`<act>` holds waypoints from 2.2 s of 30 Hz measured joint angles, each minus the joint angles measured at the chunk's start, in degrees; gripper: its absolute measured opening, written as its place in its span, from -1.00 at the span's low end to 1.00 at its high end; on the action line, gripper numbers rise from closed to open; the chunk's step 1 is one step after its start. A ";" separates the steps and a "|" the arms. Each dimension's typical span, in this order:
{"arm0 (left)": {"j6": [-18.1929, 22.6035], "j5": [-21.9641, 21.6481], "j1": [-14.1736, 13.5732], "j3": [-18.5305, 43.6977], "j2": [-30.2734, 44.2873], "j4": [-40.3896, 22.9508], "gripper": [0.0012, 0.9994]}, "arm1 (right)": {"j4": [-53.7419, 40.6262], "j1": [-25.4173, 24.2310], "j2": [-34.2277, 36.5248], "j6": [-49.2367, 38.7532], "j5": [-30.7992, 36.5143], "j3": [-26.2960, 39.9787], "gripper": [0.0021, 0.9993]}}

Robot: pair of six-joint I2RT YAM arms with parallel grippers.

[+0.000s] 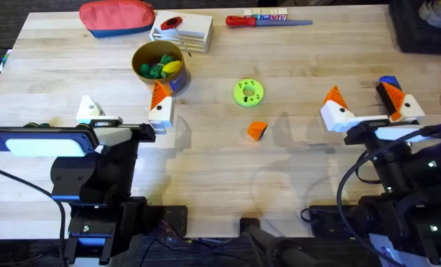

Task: Pick up the gripper from the table and insert it into the empty holder that is missing its gripper. Then pick up a screw, insert it into the mounting hole, and use the screwdriver to tighten it. Finally, clean up the table by picking up the vegetable and placing it into the bucket.

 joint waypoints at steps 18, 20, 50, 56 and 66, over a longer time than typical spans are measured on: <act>0.00 -0.10 0.00 0.39 -0.01 -2.49 0.97 | -1.08 0.00 0.00 0.04 0.02 0.22 0.98; 0.01 -0.46 0.00 1.98 0.03 -7.70 0.97 | -3.60 0.00 0.03 0.30 0.04 1.35 0.98; -6.32 -22.34 33.48 47.19 51.21 -46.07 0.97 | -27.28 0.00 25.44 0.85 -1.09 37.07 0.98; -6.69 -18.93 34.29 47.19 53.29 -43.95 -0.02 | -27.10 0.00 25.44 0.74 -1.09 37.07 0.98; -6.23 -11.28 16.86 47.19 45.79 -47.91 0.90 | -27.08 0.00 25.42 0.63 -1.09 37.07 0.98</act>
